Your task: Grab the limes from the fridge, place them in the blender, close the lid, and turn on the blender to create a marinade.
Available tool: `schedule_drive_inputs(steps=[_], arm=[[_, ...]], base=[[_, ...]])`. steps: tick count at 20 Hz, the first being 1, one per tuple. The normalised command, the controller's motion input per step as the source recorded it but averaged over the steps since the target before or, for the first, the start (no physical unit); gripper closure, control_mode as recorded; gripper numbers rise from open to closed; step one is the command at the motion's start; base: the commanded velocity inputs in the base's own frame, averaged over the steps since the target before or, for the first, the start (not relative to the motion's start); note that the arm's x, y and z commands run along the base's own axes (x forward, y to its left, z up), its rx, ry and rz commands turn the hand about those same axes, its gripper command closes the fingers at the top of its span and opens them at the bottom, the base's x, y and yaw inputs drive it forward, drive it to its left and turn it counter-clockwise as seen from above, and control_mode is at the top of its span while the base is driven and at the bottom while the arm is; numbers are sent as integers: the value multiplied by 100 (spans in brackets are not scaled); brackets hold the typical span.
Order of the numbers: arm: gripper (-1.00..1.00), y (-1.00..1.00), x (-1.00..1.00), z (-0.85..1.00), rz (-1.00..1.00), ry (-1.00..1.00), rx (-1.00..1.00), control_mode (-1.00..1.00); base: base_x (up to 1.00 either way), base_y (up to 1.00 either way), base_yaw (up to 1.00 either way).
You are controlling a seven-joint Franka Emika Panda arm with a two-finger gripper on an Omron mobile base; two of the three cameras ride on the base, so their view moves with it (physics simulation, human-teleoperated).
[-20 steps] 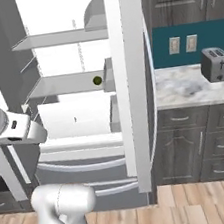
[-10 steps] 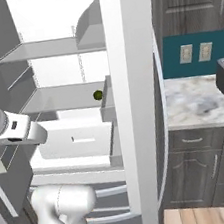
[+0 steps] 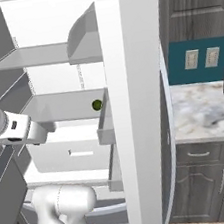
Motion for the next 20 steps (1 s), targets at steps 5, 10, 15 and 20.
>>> schedule_drive_inputs(steps=[5,10,15,20], arm=[[-100,0,0,0,0,0,0,100],[-100,0,0,0,0,0,0,100],[-100,-9,72,0,0,-7,4,-100],[-100,-21,100,-14,-1,-6,3,-100]], base=[[50,0,2],[58,9,0],[12,0,0],[0,0,0]])
